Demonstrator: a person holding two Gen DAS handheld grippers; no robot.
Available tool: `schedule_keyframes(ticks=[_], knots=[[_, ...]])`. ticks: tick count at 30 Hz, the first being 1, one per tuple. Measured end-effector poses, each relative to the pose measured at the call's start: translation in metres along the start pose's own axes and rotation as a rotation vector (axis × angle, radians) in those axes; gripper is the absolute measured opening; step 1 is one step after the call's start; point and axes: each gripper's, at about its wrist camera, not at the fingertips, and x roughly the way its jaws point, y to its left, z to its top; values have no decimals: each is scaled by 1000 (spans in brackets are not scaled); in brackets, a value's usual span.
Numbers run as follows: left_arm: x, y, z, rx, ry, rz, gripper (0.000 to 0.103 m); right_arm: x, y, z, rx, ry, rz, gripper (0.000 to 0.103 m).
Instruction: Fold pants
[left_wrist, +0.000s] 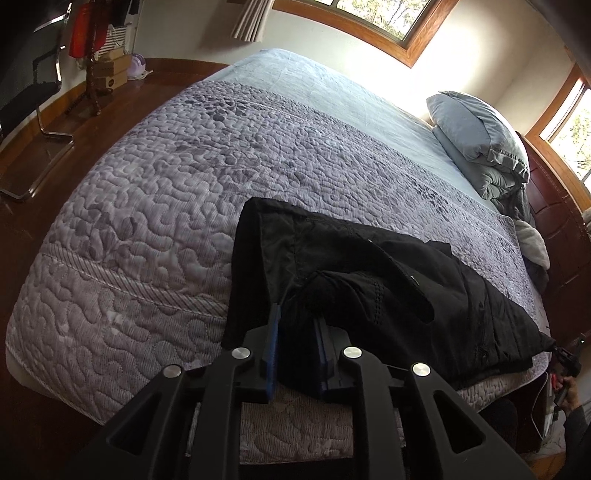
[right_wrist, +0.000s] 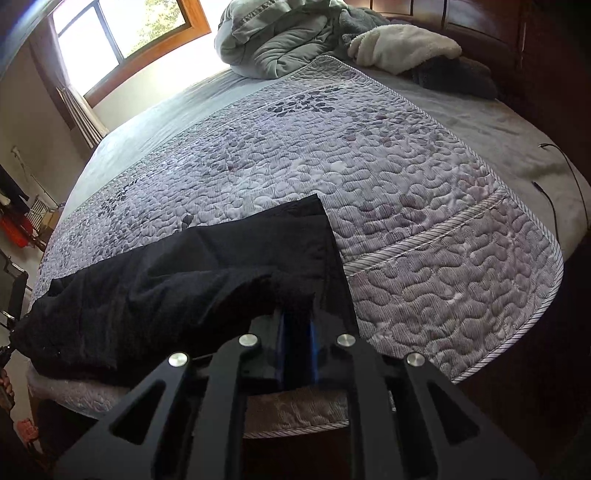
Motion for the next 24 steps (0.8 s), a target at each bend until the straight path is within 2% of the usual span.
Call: schedule_keyframes(ticks=[5, 7, 8, 9, 10, 12, 15, 17, 19, 21, 24], knots=[[8, 4, -11, 6, 39, 52, 22, 3, -5, -8, 23, 13, -11, 18], [13, 10, -16, 0, 65, 113, 29, 4, -7, -12, 27, 27, -29, 25], [16, 15, -18, -6, 86, 155, 42, 4, -9, -14, 34, 33, -32, 32], [17, 20, -22, -13, 97, 189, 52, 5, -11, -16, 42, 45, -48, 44], [16, 27, -26, -24, 99, 213, 53, 5, -14, -18, 59, 55, -64, 49], [12, 40, -33, -69, 93, 221, 54, 3, -24, -23, 119, 64, -50, 50], [-2, 54, -43, -169, 46, 173, 57, 2, -40, -34, 227, 81, -17, 50], [-11, 56, -47, -231, -2, 105, 62, 0, -49, -42, 310, 76, 13, 50], [-18, 55, -49, -293, -42, 11, 70, -3, -59, -51, 417, 56, 63, 56], [-14, 50, -48, -322, -47, -55, 74, -4, -67, -61, 533, 34, 154, 63], [2, 37, -44, -326, -15, -64, 77, 1, -67, -70, 631, 26, 268, 65]])
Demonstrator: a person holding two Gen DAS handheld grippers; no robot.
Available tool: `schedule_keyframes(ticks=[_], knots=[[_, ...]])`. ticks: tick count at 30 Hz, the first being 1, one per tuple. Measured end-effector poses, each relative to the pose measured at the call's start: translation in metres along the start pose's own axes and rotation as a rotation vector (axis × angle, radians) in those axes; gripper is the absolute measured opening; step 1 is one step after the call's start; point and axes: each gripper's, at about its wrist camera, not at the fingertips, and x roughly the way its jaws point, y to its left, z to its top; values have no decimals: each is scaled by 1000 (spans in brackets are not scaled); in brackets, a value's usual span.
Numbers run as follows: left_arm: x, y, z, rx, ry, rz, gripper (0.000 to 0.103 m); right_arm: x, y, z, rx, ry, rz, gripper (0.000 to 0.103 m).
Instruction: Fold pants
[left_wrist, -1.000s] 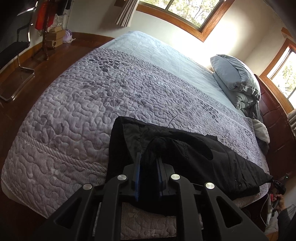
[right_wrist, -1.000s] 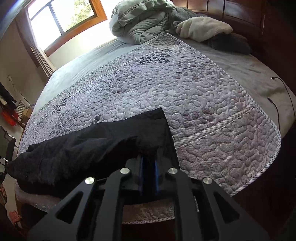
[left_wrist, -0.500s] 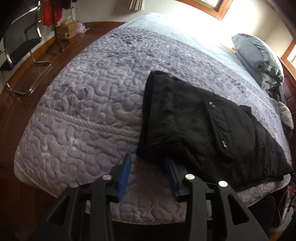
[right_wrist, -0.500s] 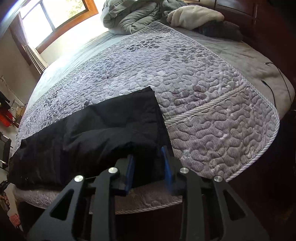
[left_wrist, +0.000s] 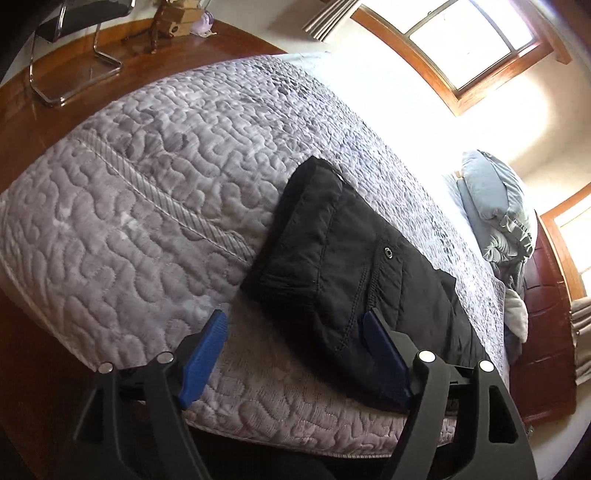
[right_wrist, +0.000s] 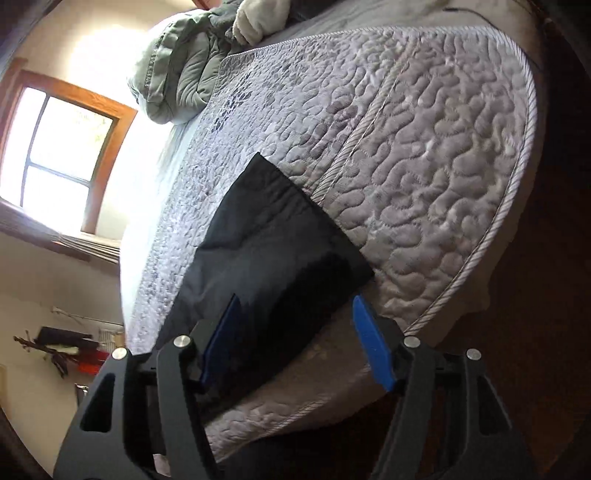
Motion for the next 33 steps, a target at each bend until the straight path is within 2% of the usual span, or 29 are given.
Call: schedule_keyframes(ticks=[4, 5, 8, 9, 15, 16, 18, 20, 23, 26, 33], knots=[[26, -9, -2, -6, 43, 27, 75, 6, 2, -5, 75, -1, 83, 66], [30, -10, -3, -11, 51, 32, 71, 9, 2, -5, 87, 2, 93, 66], [44, -15, -5, -21, 86, 18, 46, 22, 3, -4, 93, 15, 78, 66], [46, -17, -6, -18, 88, 29, 42, 26, 3, -4, 96, 17, 75, 66], [51, -28, -5, -9, 87, 89, 27, 47, -3, 9, 151, -10, 49, 67], [52, -29, -3, -16, 89, 94, 26, 48, -5, 12, 162, -19, 47, 64], [53, -30, 0, -29, 101, 104, 24, 50, -3, 17, 152, -22, 48, 18], [50, -28, 6, -35, 108, 103, 21, 43, 3, 18, 118, -44, 56, 11], [48, -27, 12, -32, 110, 104, 20, 35, 5, 12, 69, -74, 70, 11], [49, -21, 16, -43, 104, 117, 19, 60, -18, 3, 94, 17, -10, 11], [43, -18, 15, -40, 98, 122, 19, 50, -19, -2, 103, -18, 35, 11]])
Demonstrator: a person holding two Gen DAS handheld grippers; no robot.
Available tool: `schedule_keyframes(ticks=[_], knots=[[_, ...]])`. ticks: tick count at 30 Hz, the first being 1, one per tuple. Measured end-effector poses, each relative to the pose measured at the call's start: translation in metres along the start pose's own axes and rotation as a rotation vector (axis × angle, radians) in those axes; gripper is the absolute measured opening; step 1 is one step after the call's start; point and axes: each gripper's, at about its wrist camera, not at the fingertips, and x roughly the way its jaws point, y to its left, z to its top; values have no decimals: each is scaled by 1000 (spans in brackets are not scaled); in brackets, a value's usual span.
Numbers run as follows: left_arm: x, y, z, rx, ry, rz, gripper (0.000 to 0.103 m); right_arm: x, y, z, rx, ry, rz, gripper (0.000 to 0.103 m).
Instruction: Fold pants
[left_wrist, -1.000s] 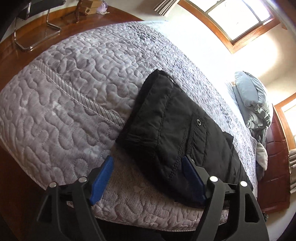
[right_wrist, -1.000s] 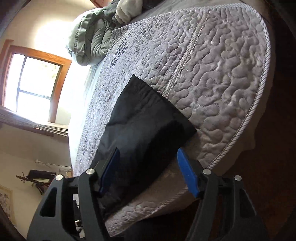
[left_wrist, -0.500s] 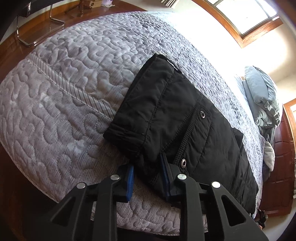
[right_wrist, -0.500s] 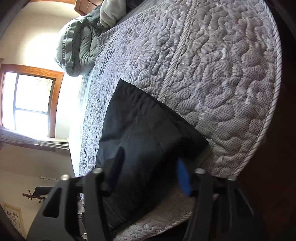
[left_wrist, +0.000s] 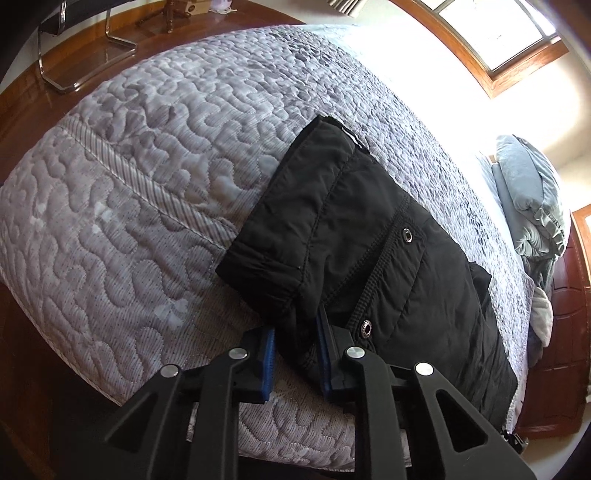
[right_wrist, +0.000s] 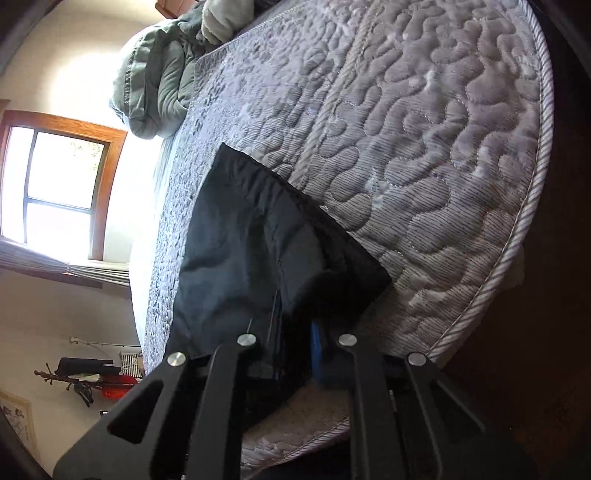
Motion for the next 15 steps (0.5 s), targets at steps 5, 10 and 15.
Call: schedule_keyframes(ticks=[5, 10, 15], knots=[[2, 2, -3, 2, 0, 15, 19, 11, -9, -1, 9, 50, -39, 16], [2, -6, -4, 59, -14, 35, 19, -8, 0, -5, -54, 11, -86, 32], [-2, -9, -7, 85, -33, 33, 20, -41, 15, -13, -160, -122, -212, 35]])
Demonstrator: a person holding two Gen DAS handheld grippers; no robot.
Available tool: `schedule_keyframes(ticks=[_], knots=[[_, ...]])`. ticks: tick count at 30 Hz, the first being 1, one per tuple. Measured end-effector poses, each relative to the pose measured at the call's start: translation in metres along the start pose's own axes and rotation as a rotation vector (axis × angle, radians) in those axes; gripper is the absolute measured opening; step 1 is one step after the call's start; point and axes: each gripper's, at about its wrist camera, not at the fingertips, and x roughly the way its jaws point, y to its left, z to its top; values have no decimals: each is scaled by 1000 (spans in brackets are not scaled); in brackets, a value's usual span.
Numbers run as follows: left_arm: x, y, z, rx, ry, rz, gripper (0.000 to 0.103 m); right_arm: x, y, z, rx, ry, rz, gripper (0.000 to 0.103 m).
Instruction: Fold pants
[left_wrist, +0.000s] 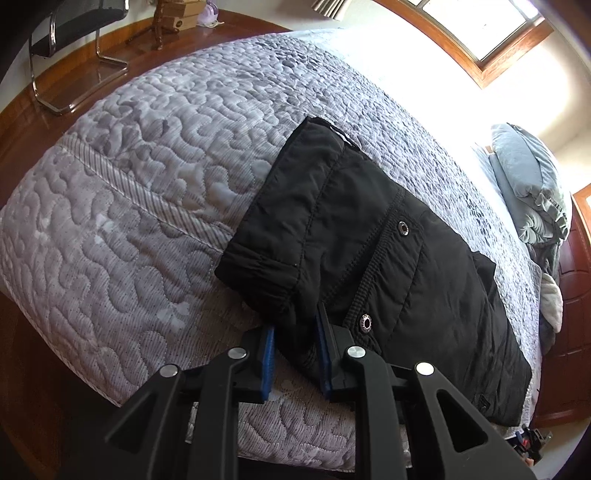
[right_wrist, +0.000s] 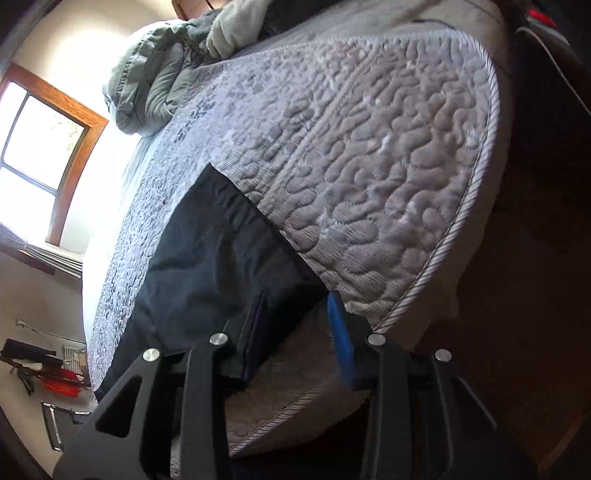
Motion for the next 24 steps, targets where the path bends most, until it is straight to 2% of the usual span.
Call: schedule_keyframes(ticks=[2, 4, 6, 8, 10, 11, 13, 14, 15, 16, 19, 20, 21, 23, 24], knots=[[1, -2, -2, 15, -5, 14, 20, -6, 17, -4, -68, -25, 28, 35], [3, -3, -3, 17, -3, 26, 21, 2, 35, -8, -135, 0, 39, 35], [6, -2, -3, 13, 0, 29, 21, 19, 47, -11, -183, 34, 14, 35], [7, 0, -4, 9, 4, 32, 22, 38, 46, -14, -193, 75, -7, 35], [9, -1, -5, 15, 9, 39, 22, 54, 40, -12, -181, 99, -38, 27], [10, -1, -5, 20, 10, 45, 23, 57, 38, -10, -181, 102, -47, 21], [9, -4, -6, 39, 4, 65, 25, 47, 31, -4, -141, 70, -25, 21], [7, -5, -7, 48, -4, 73, 25, 37, 25, 1, -104, 45, 2, 27], [3, -7, -8, 56, -15, 82, 27, 28, 19, 4, -65, 23, 23, 42], [0, -8, -10, 62, -29, 94, 28, 21, 12, 7, -31, 9, 39, 47], [-11, -11, -21, 74, -80, 117, 31, 16, -17, 9, 95, 25, 129, 49], [-14, -12, -25, 77, -94, 119, 40, 18, -25, 7, 128, 36, 153, 49], [-18, -13, -30, 78, -119, 125, 58, 20, -31, 5, 153, 43, 167, 49], [-27, -16, -36, 84, -180, 133, 72, 28, -40, 1, 196, 61, 201, 50], [-31, -17, -38, 92, -201, 137, 74, 32, -44, -1, 217, 67, 222, 55]])
